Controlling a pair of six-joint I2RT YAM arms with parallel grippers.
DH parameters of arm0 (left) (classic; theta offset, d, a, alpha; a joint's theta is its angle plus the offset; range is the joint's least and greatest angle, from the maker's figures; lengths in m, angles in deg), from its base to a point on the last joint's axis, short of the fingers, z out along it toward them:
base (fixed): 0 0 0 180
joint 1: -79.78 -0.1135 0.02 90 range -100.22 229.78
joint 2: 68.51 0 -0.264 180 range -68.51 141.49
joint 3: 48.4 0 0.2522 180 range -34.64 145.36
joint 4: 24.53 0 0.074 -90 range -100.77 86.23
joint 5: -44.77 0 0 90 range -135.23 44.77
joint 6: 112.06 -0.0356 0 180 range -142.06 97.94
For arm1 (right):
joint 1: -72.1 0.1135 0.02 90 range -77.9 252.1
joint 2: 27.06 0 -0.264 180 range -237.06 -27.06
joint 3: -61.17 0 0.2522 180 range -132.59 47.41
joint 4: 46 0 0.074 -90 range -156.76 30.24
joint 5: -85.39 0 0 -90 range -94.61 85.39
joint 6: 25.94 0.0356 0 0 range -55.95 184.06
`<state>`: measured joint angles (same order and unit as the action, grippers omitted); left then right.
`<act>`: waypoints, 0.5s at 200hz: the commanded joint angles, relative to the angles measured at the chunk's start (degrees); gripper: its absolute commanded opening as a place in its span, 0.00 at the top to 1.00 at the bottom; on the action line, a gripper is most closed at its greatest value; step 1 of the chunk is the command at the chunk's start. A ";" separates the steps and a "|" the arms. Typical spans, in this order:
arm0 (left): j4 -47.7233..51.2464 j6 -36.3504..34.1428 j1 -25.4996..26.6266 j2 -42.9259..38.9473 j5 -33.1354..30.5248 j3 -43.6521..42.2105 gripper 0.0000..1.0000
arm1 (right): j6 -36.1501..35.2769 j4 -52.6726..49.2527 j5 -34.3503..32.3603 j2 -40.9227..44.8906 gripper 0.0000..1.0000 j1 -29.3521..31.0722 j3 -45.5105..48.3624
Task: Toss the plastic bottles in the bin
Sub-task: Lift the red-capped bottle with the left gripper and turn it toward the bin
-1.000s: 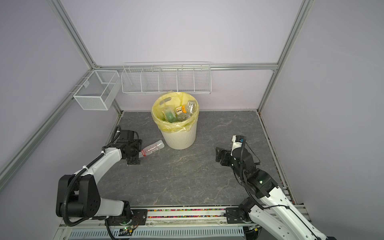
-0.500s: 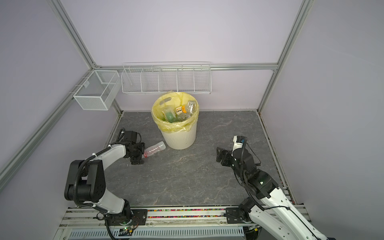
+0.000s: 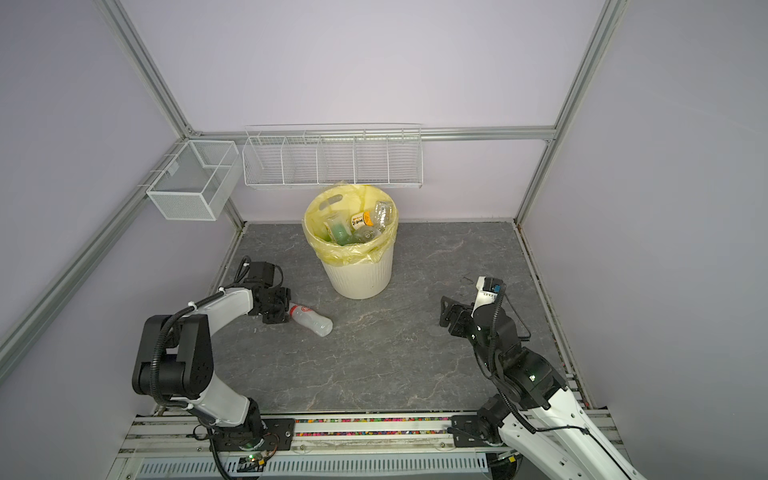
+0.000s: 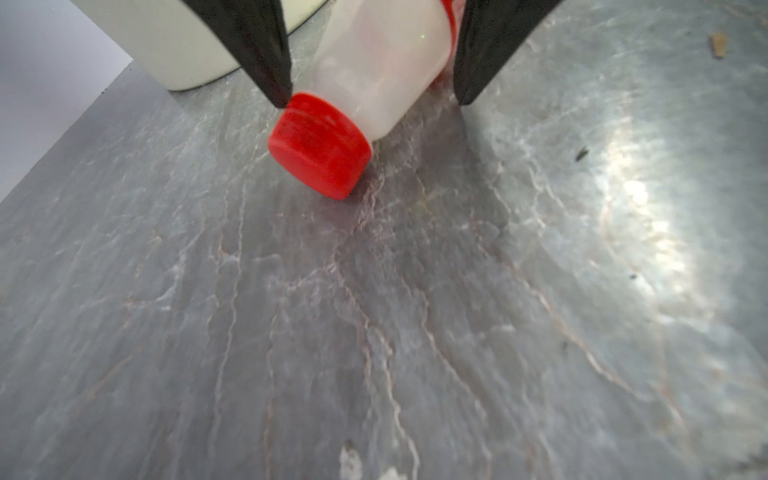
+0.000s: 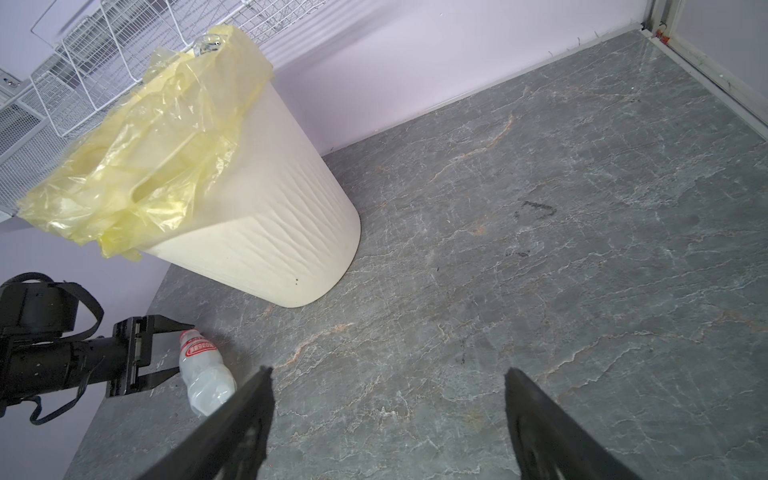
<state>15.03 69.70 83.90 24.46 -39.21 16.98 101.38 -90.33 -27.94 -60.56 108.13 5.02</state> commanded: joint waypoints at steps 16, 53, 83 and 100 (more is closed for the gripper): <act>-3.90 -1.73 -0.44 3.52 2.35 -0.45 0.48 | 0.74 -0.50 -0.98 0.10 0.12 -0.10 0.64; -5.13 -5.41 -0.50 6.94 5.49 0.70 0.62 | 0.83 -0.71 -1.03 0.32 0.12 -0.11 0.56; -7.43 -5.90 -0.52 7.80 6.34 -1.10 0.71 | 0.94 -0.90 -1.14 0.45 0.12 -0.16 0.39; -7.93 -6.48 -0.58 7.78 6.85 -1.73 0.76 | 0.93 -0.90 -1.19 0.36 0.12 -0.09 0.35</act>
<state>5.67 64.07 83.57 29.68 -32.90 17.85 101.44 -91.20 -27.96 -60.60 108.13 5.02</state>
